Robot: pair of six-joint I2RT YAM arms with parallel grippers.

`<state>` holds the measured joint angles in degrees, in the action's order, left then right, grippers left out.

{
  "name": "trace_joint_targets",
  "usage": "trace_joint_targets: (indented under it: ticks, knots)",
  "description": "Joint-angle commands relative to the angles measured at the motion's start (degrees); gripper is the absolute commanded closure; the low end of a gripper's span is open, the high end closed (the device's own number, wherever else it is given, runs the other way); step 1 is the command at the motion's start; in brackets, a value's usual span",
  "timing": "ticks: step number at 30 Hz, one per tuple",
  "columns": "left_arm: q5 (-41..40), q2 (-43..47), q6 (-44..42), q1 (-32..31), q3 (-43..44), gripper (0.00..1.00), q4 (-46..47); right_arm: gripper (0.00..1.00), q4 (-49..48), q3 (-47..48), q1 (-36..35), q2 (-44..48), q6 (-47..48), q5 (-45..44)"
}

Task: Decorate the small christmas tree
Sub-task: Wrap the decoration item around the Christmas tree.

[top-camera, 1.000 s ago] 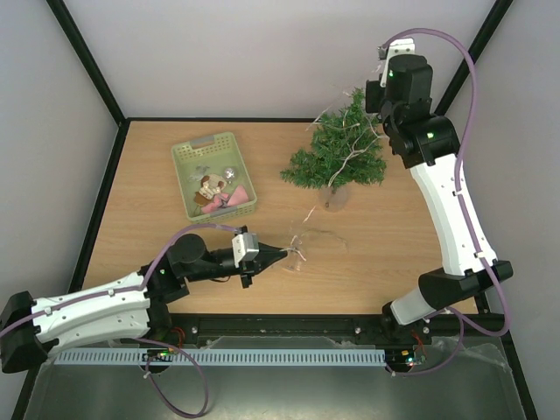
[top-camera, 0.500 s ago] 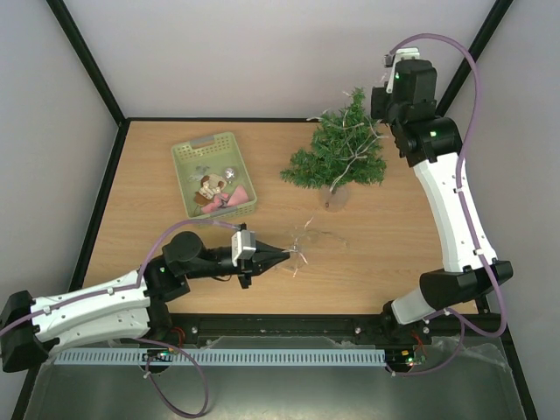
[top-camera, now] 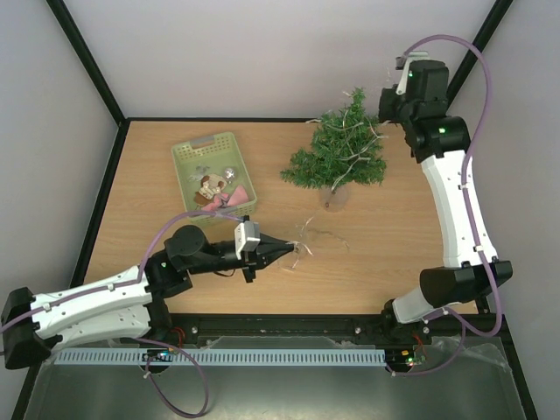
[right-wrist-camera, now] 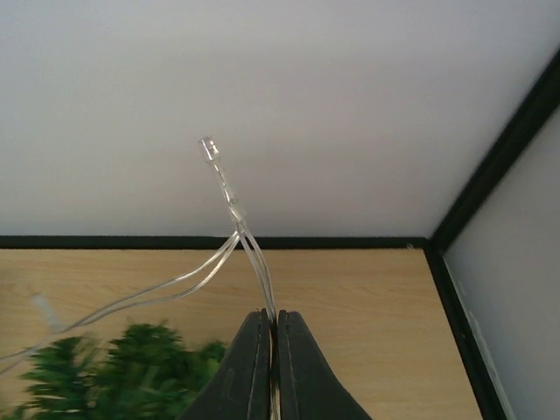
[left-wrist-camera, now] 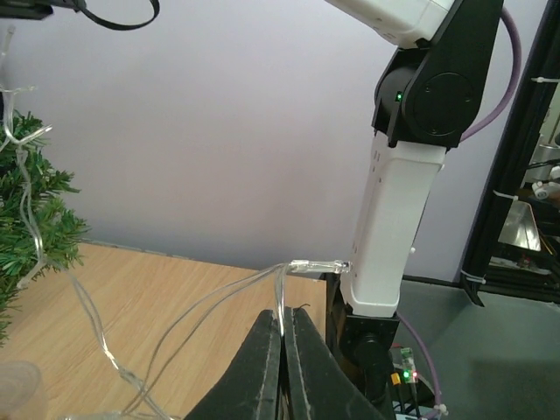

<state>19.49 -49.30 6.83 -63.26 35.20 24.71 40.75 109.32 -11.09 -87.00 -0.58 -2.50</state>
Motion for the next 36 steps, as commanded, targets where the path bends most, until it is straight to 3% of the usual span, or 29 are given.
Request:
trace_joint_targets:
  ticks: [1,4,10,17,29,36]
  knots:
    - [1.1,-1.0,1.0,-0.3,2.4,0.98,0.9,0.98,1.6,-3.2,2.9,1.3,-2.3,2.9]
    - [5.1,-1.8,4.2,-0.2,2.6,0.98,4.8,0.98,0.7,-6.2,3.2,3.5,-3.7,7.4]
    - [10.8,-4.3,10.4,-0.4,4.0,0.98,12.0,0.98,-0.5,-8.2,3.9,4.5,-3.6,3.0]
    - [11.3,-10.9,10.5,-1.6,5.8,0.98,14.8,0.98,0.0,-9.8,4.1,3.6,-4.1,3.3]
    - [15.0,-13.3,18.0,-6.3,8.6,0.98,25.7,0.98,-1.6,-10.7,4.2,6.7,-5.0,-0.9]
    - [15.2,-15.8,15.3,-8.5,8.2,0.98,24.4,0.98,-2.7,-14.0,4.3,7.2,-4.2,-2.6]
